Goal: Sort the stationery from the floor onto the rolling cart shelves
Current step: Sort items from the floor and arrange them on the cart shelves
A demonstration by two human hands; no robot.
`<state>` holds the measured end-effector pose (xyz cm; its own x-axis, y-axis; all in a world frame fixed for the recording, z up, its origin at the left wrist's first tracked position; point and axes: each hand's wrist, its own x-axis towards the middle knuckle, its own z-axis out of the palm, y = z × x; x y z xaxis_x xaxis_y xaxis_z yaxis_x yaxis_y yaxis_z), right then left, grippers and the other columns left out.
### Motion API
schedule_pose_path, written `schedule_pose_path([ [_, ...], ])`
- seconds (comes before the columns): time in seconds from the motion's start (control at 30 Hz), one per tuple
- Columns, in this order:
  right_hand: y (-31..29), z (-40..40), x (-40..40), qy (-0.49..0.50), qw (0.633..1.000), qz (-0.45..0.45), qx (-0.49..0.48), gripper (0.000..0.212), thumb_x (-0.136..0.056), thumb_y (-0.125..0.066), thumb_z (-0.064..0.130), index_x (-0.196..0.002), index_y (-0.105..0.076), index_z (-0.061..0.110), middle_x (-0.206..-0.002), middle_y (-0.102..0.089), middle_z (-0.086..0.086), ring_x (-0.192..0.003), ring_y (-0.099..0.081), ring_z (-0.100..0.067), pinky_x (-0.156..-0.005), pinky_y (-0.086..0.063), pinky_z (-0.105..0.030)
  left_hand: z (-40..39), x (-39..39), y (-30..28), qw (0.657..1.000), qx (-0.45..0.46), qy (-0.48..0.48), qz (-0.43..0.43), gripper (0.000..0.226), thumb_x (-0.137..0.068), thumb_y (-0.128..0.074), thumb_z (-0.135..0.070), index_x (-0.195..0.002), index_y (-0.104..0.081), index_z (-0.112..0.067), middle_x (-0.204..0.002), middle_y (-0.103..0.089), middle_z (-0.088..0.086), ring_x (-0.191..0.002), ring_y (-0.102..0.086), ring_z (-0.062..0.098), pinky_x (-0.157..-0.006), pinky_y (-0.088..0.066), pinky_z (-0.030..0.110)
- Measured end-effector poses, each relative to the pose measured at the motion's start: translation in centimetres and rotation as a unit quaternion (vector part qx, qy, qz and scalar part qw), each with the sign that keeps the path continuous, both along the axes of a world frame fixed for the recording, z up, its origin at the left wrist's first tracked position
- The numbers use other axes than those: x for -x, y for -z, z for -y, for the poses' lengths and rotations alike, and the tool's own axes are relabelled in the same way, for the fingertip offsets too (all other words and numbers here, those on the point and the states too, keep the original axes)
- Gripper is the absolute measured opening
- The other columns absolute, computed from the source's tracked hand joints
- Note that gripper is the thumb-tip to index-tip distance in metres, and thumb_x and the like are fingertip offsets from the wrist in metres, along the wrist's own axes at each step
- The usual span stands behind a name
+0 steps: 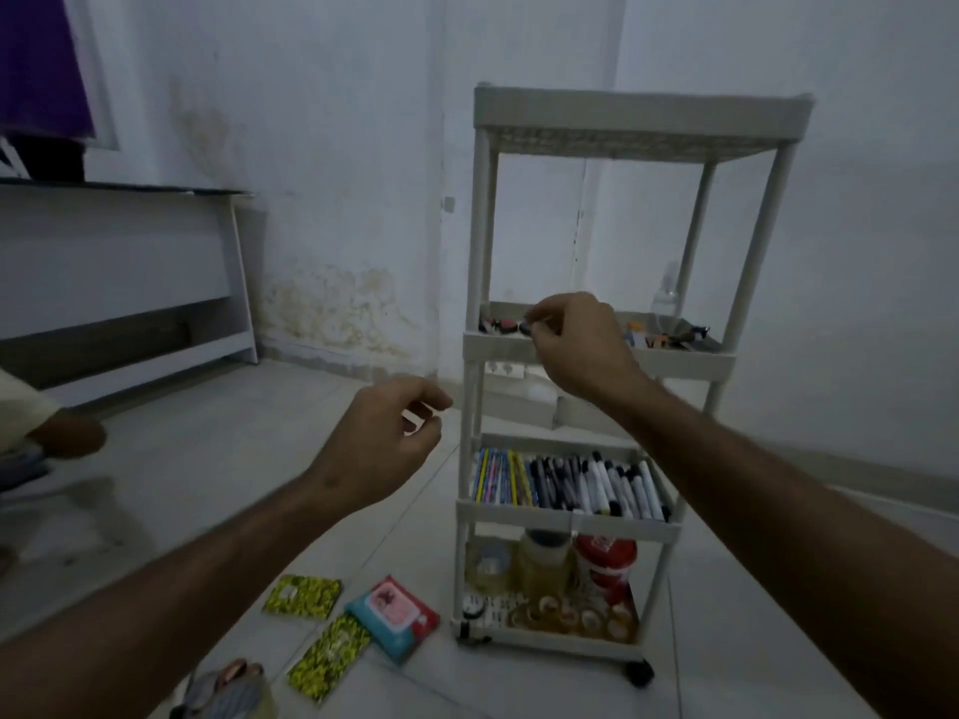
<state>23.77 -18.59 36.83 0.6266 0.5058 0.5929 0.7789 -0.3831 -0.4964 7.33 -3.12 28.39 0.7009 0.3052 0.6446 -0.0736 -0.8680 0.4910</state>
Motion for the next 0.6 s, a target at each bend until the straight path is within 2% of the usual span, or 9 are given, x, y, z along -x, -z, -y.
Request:
schedule_pose_path([
  [0.03, 1.6, 0.8, 1.2, -0.016, 0.999, 0.03, -0.014, 0.026, -0.096, -0.057, 0.013, -0.115, -0.073, 0.011, -0.109, -0.074, -0.004, -0.086, -0.066, -0.012, -0.077, -0.052, -0.024, 0.4, 0.8, 1.1, 1.0, 0.0, 0.003, -0.007, 0.021, -0.091, -0.067, -0.012, -0.11, -0.071, -0.021, -0.106, -0.067, -0.014, -0.096, -0.062, -0.001, -0.076, -0.052, 0.012],
  [0.13, 7.7, 2.6, 4.4, -0.051, 0.994, 0.093, -0.019, 0.023, -0.094, -0.06, 0.019, -0.112, -0.073, 0.013, -0.107, -0.072, 0.001, -0.097, -0.059, -0.011, -0.092, -0.047, -0.03, 1.7, 3.5, 4.8, 0.999, -0.005, 0.021, -0.045, 0.028, -0.091, -0.068, -0.017, -0.118, -0.067, -0.023, -0.111, -0.063, -0.017, -0.103, -0.059, -0.001, -0.082, -0.05, 0.014],
  [0.23, 14.6, 4.2, 7.4, -0.086, 0.992, 0.093, 0.018, 0.019, -0.09, -0.064, 0.019, -0.105, -0.074, 0.014, -0.097, -0.072, 0.001, -0.089, -0.051, -0.004, -0.085, -0.035, -0.024, 2.8, 7.0, 9.3, 0.994, 0.003, 0.041, -0.105, 0.033, -0.091, -0.069, -0.018, -0.123, -0.064, -0.024, -0.115, -0.061, -0.016, -0.107, -0.057, -0.001, -0.086, -0.049, 0.017],
  [0.37, 23.3, 7.2, 11.2, -0.153, 0.981, 0.017, 0.116, 0.017, -0.091, -0.067, 0.021, -0.107, -0.071, 0.017, -0.1, -0.069, 0.003, -0.093, -0.057, -0.014, -0.084, -0.039, -0.026, 3.5, 13.3, 15.8, 0.978, 0.072, 0.053, -0.186, 0.033, -0.085, -0.068, -0.024, -0.119, -0.066, -0.022, -0.114, -0.064, -0.012, -0.105, -0.062, 0.004, -0.086, -0.054, 0.025],
  [0.4, 25.2, 8.2, 12.2, -0.164, 0.976, -0.006, 0.145, 0.018, -0.092, -0.067, 0.024, -0.109, -0.071, 0.019, -0.102, -0.068, 0.006, -0.093, -0.055, -0.011, -0.083, -0.036, -0.023, 3.7, 15.2, 17.4, 0.973, 0.091, 0.05, -0.205, 0.033, -0.084, -0.068, -0.028, -0.117, -0.067, -0.022, -0.113, -0.065, -0.013, -0.104, -0.063, 0.006, -0.084, -0.054, 0.025],
  [0.5, 30.7, 11.2, 15.3, -0.206, 0.954, -0.055, 0.211, 0.021, -0.095, -0.063, 0.031, -0.115, -0.068, 0.024, -0.105, -0.065, 0.013, -0.09, -0.042, 0.002, -0.08, -0.029, -0.01, 4.8, 20.9, 21.8, 0.959, 0.127, 0.045, -0.251, 0.032, -0.085, -0.065, -0.043, -0.113, -0.067, -0.028, -0.11, -0.063, -0.022, -0.102, -0.063, 0.005, -0.077, -0.05, 0.014],
  [0.6, 35.8, 13.9, 18.4, -0.256, 0.924, -0.122, 0.257, 0.019, -0.097, -0.061, 0.032, -0.114, -0.068, 0.027, -0.101, -0.065, 0.016, -0.086, -0.046, 0.0, -0.079, -0.031, -0.007, 6.4, 25.2, 26.0, 0.934, 0.188, 0.04, -0.303, 0.024, -0.088, -0.069, -0.034, -0.111, -0.068, -0.027, -0.107, -0.065, -0.021, -0.098, -0.065, 0.006, -0.075, -0.054, 0.019],
])
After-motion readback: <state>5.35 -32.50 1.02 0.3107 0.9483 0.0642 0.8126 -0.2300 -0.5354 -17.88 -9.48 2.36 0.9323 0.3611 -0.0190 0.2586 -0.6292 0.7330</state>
